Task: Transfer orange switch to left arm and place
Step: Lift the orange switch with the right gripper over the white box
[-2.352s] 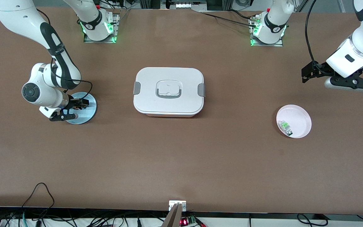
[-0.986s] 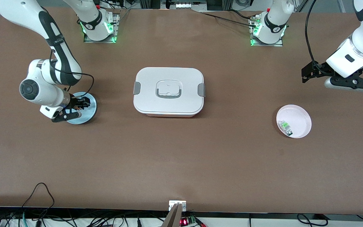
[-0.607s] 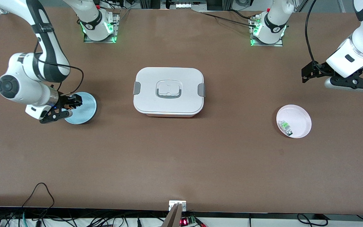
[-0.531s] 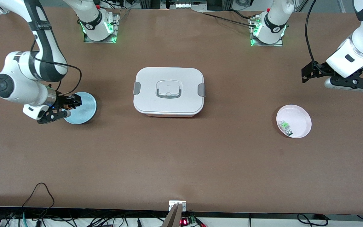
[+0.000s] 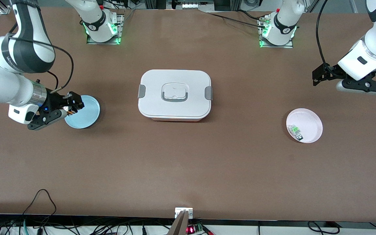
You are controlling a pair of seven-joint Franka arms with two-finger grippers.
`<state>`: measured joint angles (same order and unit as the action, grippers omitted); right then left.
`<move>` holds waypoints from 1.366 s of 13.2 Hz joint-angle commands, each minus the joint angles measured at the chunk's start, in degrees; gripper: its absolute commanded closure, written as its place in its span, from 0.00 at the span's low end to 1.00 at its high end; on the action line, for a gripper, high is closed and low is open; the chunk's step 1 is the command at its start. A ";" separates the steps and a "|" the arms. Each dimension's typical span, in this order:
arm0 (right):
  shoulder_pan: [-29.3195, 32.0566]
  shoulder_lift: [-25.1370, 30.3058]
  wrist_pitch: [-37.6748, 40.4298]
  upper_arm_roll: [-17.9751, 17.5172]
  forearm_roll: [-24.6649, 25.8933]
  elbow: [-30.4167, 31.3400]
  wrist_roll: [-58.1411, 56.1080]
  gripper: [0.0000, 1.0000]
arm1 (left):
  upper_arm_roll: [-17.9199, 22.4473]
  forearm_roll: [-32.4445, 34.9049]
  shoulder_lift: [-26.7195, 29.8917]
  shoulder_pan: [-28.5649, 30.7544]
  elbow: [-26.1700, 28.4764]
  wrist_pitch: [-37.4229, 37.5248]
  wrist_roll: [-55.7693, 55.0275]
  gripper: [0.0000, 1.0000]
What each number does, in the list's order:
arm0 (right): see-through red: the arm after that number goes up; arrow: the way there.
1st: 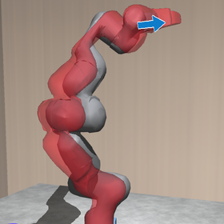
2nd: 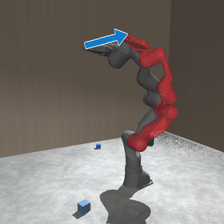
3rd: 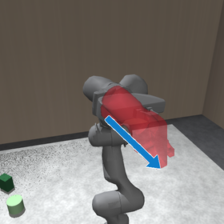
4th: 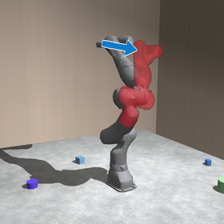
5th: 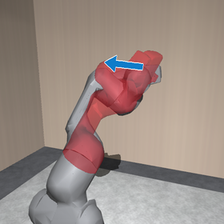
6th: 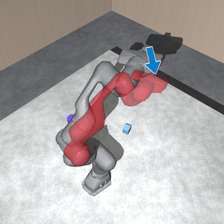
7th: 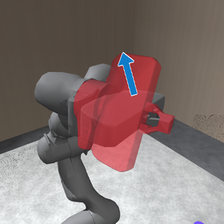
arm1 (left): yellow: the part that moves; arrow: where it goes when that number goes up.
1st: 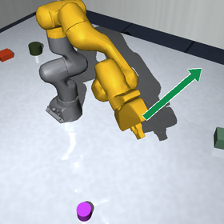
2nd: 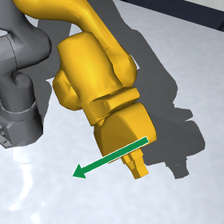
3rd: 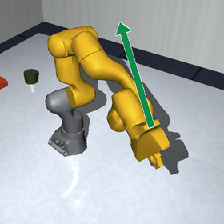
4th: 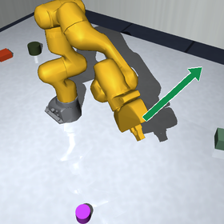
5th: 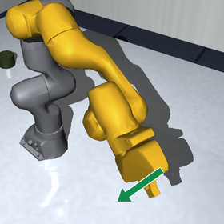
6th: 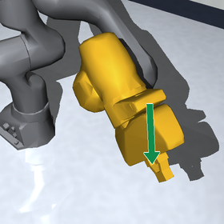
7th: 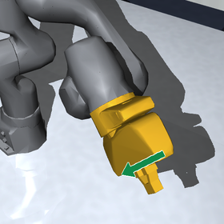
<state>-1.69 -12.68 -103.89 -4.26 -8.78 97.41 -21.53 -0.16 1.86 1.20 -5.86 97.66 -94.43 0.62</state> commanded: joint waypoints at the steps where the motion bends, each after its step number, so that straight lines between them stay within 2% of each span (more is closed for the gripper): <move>1: 0.29 0.29 5.44 -3.37 -0.97 -6.95 -1.41 0.60 | -0.02 -0.81 -0.50 -0.03 -1.42 0.91 -0.18 0.00; 3: 0.29 0.46 6.68 -4.97 -4.12 -10.12 -2.46 0.60 | -0.02 -0.98 -0.50 -0.03 -1.42 1.08 -0.27 0.00; 5: 0.29 0.55 6.68 -4.71 -10.00 -10.75 -7.01 0.60 | -0.02 -1.59 -0.50 -0.03 -1.51 3.53 -0.36 0.00; 8: 0.29 0.64 6.25 -4.53 -14.40 -10.75 -22.28 0.60 | 0.16 -3.36 -0.50 0.06 -1.51 5.13 -0.54 0.00; 13: 0.38 -1.12 3.09 -4.09 -31.79 -8.82 -44.35 0.60 | 0.07 -5.63 -0.59 0.06 -1.77 8.99 -0.27 0.00; 14: 0.29 -1.38 1.34 -4.09 -35.22 -7.33 -48.74 0.60 | 0.07 -7.29 -0.76 0.06 -1.77 9.78 -0.27 0.00; 16: 0.29 -2.78 0.53 -4.09 -45.40 -5.39 -57.97 0.60 | 0.07 -12.38 -2.60 -0.29 -2.12 10.40 -0.18 0.00; 18: 0.29 -3.84 -0.26 -4.00 -50.96 -4.34 -66.32 0.60 | 0.07 -18.36 -7.15 -0.21 -6.05 10.31 -0.27 0.00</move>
<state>-1.60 -16.46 -103.37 -8.33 -54.62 91.64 -80.67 -0.23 -12.14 -0.71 -5.97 97.04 -85.44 0.62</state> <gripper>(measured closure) 0.273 0.000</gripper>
